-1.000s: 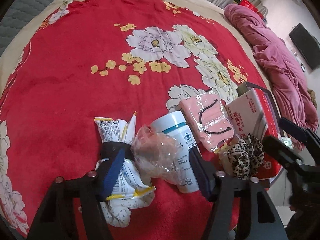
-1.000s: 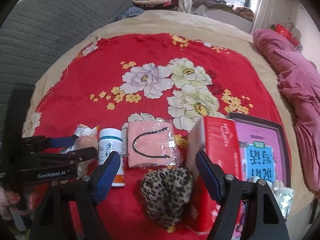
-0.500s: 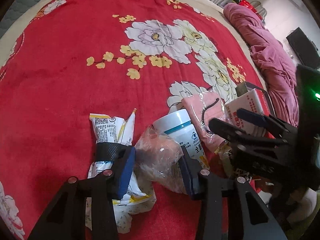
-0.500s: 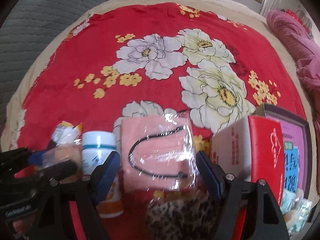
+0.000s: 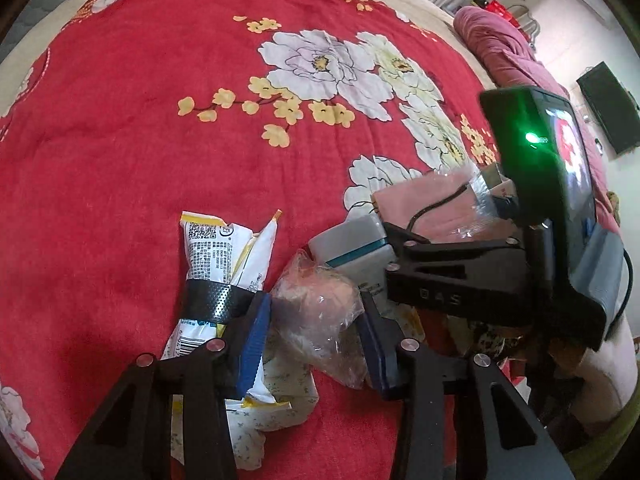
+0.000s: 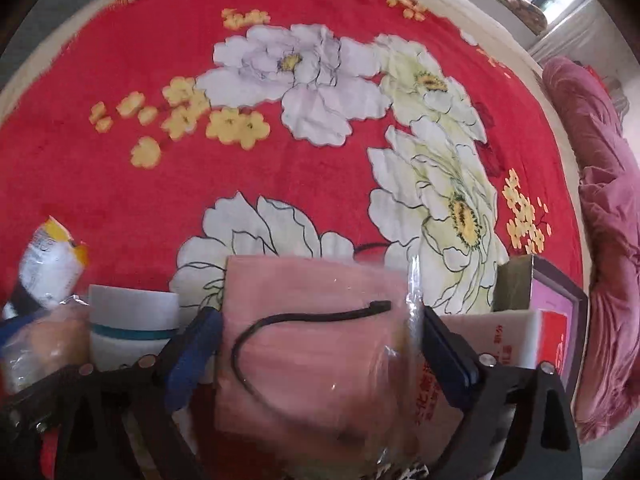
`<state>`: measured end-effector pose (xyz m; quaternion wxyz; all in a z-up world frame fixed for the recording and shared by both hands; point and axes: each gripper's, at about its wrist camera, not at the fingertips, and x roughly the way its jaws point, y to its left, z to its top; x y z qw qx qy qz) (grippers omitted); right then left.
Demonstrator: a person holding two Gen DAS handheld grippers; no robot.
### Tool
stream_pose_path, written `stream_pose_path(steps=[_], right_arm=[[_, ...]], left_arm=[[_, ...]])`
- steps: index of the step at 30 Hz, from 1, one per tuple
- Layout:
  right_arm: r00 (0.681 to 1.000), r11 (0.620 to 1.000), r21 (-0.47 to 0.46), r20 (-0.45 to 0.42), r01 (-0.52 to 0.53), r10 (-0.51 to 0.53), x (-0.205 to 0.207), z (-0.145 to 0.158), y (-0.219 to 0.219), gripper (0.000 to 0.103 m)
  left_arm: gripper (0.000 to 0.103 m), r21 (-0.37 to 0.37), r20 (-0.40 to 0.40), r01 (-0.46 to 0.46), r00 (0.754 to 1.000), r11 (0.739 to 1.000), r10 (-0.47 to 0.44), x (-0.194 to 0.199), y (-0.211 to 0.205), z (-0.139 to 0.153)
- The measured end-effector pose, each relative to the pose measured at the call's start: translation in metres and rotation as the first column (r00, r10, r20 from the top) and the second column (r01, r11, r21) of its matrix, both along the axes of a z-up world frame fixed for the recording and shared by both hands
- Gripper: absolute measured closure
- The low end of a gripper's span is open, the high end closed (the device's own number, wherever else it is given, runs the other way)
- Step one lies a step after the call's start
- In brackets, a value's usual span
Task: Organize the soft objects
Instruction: 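Grasp the clear plastic bag with the left tool while the right tool grasps the pink mask pack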
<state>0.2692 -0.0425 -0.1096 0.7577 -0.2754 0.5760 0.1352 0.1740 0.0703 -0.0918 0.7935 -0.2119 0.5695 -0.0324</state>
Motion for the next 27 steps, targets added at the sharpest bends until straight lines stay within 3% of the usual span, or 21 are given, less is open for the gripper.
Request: stream_pose_path(steps=[5,6,7,8,9,16,20,22,27], right_arm=[[0.998,0.999,-0.015,-0.049,0.041,-0.042,0.012,-0.007,0.002,0.001],[0.998,0.999,-0.011,-0.051,0.035,-0.036,0.012,-0.008,0.003,0.007],[0.997,0.999,0.026,-0.069,0.020,-0.018,0.012,-0.008,0.003,0.037],[0.992,0.996,0.088,-0.125,0.032,-0.021,0.013,-0.009,0.001,0.044],[0.990,0.993,0.109,-0.135,0.047,-0.032,0.012,-0.010,0.000,0.045],[0.997,0.978,0.204,-0.068,0.048,-0.035,-0.002,0.014,-0.013,0.084],[0.999,0.945,0.324,-0.036,0.045,-0.035,-0.012,0.042,-0.031,0.091],[0.997,0.902,0.425,-0.044,0.070,-0.057,-0.018,0.058,-0.045,0.092],[0.996,0.827,0.556,-0.042,0.088,-0.078,-0.030,0.089,-0.063,0.092]], left_arm=[[0.058,0.004,-0.004,-0.003,1.000,1.000,0.003,0.001,0.000,0.000],[0.058,0.003,-0.005,-0.003,1.000,1.000,0.003,0.001,0.000,-0.001],[0.058,-0.002,-0.006,-0.005,1.000,1.000,0.005,0.002,0.000,-0.001],[0.058,-0.003,-0.006,-0.006,1.000,1.000,0.006,0.002,0.000,-0.001],[0.058,0.000,-0.006,-0.005,1.000,1.000,0.005,0.002,0.000,-0.001],[0.058,-0.012,-0.010,-0.015,1.000,1.000,0.015,0.002,0.002,-0.002],[0.060,-0.034,-0.013,-0.030,0.999,0.999,0.030,0.003,0.005,-0.003],[0.061,-0.046,-0.013,-0.041,0.999,0.998,0.040,0.002,0.006,-0.002],[0.061,-0.065,0.010,-0.047,0.999,0.997,0.048,0.000,0.006,0.006]])
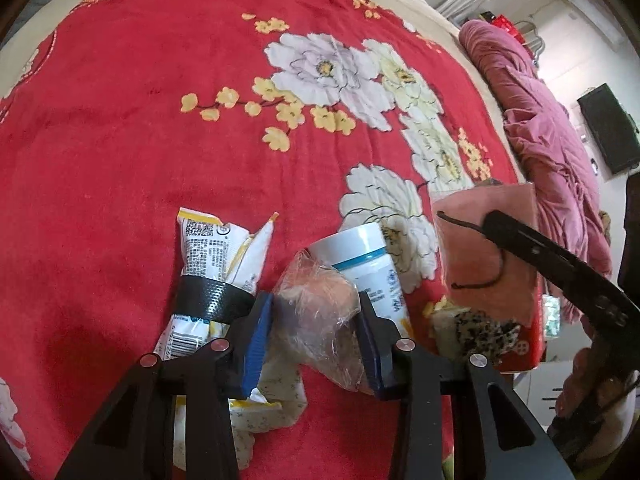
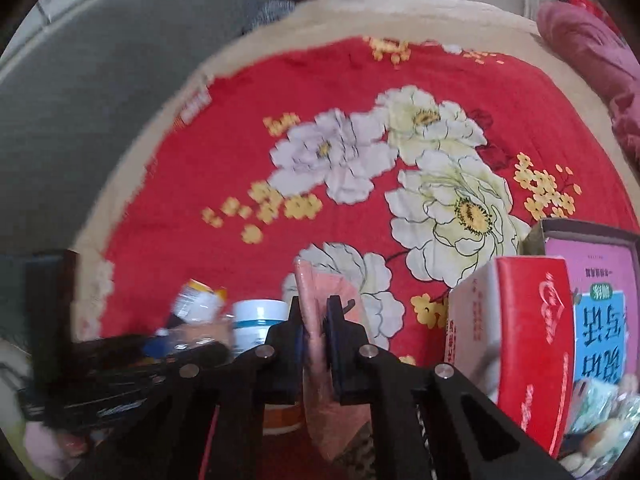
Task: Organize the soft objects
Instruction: 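Grasp the clear plastic bag with the left tool while the right tool grasps the pink mask pack, then carry the plastic bag and pink mask pack over the tray with both tools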
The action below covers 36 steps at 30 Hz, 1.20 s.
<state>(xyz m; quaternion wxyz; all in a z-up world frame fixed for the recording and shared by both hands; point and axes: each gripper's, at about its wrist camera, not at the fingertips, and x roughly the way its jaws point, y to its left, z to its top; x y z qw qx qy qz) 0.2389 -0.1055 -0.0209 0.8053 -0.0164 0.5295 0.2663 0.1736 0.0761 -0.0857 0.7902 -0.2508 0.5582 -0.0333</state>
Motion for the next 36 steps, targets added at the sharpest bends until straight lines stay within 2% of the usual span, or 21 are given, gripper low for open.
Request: stream_pose_path(steps=[5,10,17,22,36], right_arm=[[0.998,0.998,0.060,0.062,-0.004,0.001,-0.018,0.030,-0.014,0.092],[0.995,0.995,0.101,0.098,-0.008,-0.002,-0.033,0.056,-0.022,0.092],[0.989,0.991,0.137,0.146,-0.012,-0.008,-0.053,0.080,-0.035,0.092],[0.984,0.987,0.158,0.178,-0.009,-0.020,-0.069,0.096,-0.047,0.092],[0.953,0.976,0.211,0.280,0.058,-0.118,-0.108,0.146,-0.107,0.092]], left_arm=[[0.061,0.000,0.055,0.012,0.998,1.000,-0.012,-0.007,-0.003,0.021],[0.061,0.007,0.077,0.001,0.997,1.000,-0.002,-0.017,-0.004,0.038],[0.061,0.046,0.139,0.012,0.990,0.999,-0.019,-0.036,-0.014,0.072],[0.061,0.083,0.183,0.041,0.982,0.996,-0.056,-0.045,-0.029,0.100],[0.061,0.114,0.303,0.123,0.941,0.986,-0.152,-0.069,-0.085,0.164]])
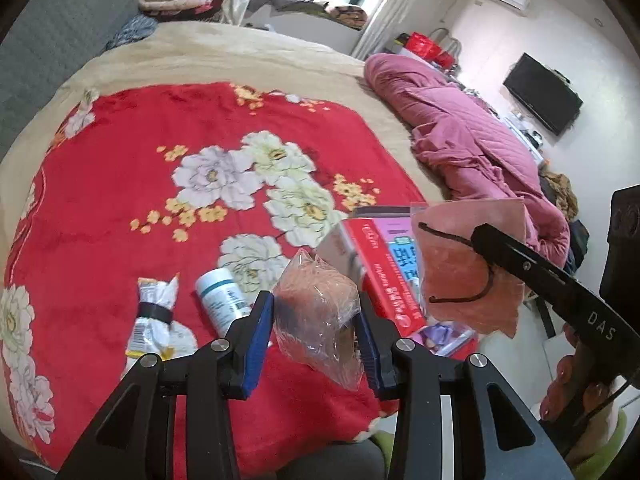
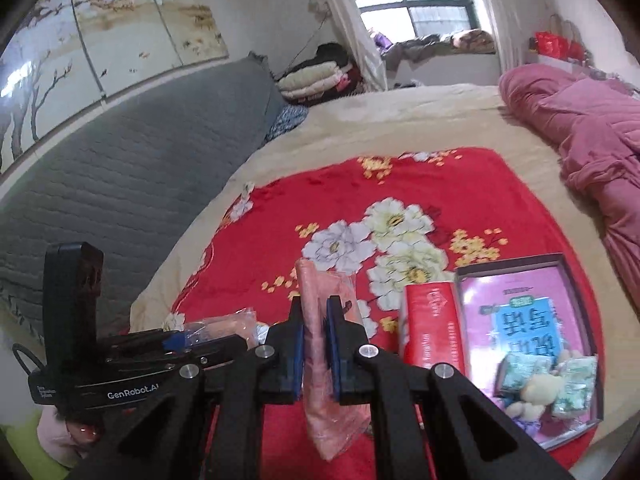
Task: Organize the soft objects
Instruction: 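Carry the plastic bag and pink mask pack over the tray with both tools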
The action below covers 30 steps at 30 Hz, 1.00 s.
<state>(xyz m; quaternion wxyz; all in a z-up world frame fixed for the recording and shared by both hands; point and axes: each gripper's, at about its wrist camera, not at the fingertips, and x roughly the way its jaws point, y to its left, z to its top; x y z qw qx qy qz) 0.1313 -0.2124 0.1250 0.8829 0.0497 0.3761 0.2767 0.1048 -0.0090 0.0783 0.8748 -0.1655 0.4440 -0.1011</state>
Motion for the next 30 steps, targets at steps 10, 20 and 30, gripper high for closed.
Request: stream_pose_path(steps=[10,20,30], right_arm=[[0.990,0.990,0.056,0.051,0.127,-0.130,-0.014,0.025,-0.072,0.092],[0.972,0.972,0.091,0.072,0.218,-0.225,-0.019,0.036,-0.122,0.092],[0.960,0.957,0.123,0.066,0.264,-0.273,-0.021,0.036,-0.156,0.092]], left_arm=[[0.061,0.022,0.042,0.094,0.995,0.995,-0.095,-0.002,-0.055,0.023],[0.061,0.053,0.055,0.197,0.978,0.979,-0.200,0.002,-0.110,0.036],[0.061,0.071,0.033,0.256,0.965,0.964,-0.259,0.012,-0.147,0.030]])
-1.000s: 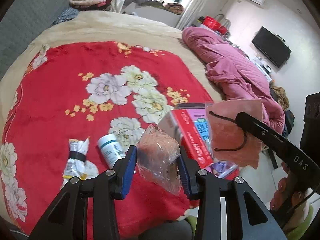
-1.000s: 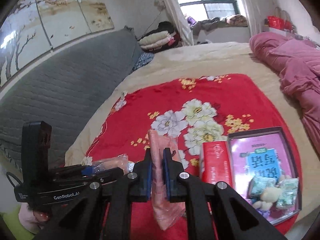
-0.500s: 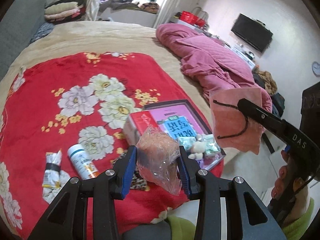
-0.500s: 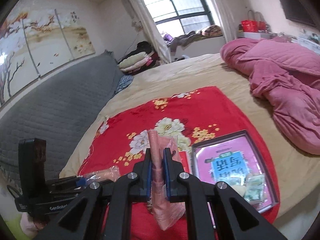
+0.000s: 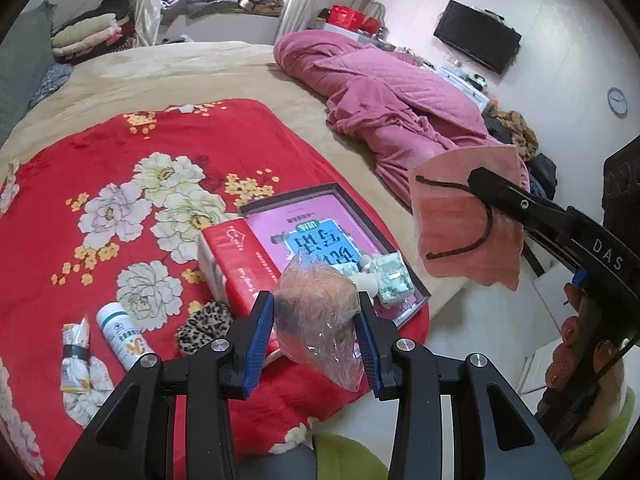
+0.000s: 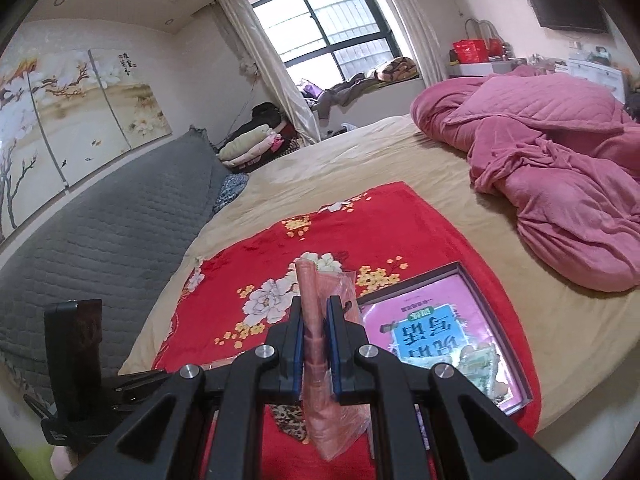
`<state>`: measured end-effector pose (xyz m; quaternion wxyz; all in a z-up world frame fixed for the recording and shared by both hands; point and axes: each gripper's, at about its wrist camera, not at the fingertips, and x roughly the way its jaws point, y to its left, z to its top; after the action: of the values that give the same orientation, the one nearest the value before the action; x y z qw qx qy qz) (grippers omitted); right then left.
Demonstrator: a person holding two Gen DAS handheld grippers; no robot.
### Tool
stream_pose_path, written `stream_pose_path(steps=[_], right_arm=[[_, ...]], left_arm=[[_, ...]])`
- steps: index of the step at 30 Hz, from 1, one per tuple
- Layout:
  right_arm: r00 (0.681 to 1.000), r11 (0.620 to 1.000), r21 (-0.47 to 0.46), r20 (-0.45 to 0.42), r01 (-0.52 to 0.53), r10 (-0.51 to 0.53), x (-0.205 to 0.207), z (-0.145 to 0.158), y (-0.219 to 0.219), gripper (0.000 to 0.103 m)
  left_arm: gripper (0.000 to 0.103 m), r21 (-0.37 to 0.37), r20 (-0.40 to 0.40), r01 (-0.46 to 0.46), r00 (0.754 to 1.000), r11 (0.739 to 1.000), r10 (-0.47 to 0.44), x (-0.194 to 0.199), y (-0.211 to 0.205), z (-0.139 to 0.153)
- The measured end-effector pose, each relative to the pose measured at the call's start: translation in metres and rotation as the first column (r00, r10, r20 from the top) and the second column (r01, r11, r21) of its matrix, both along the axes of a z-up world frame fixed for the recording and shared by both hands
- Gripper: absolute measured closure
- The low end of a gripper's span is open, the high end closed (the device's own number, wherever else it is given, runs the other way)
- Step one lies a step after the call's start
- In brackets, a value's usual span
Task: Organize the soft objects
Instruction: 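Carry the plastic bag and pink mask pack over the tray with both tools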
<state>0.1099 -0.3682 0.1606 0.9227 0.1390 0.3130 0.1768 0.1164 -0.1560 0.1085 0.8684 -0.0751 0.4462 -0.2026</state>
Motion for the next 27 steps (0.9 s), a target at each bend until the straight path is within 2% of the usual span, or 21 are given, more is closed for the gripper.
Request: stream_pose_path(steps=[14,27], right_arm=[[0.996,0.996,0.022,-0.037,0.086,-0.085,0.005,-0.016,-0.046,0.092],[0.989,0.993,0.060,-0.115,0.101,-0.094,0.027,-0.048,-0.061,0.092]], left_arm=[[0.061,0.035,-0.073,0.085,0.994,0.996,-0.082,0.022,-0.051,-0.032],[0.061,0.084,-0.179,0.165,0.973,0.983,-0.148,0.049,-0.098,-0.087]])
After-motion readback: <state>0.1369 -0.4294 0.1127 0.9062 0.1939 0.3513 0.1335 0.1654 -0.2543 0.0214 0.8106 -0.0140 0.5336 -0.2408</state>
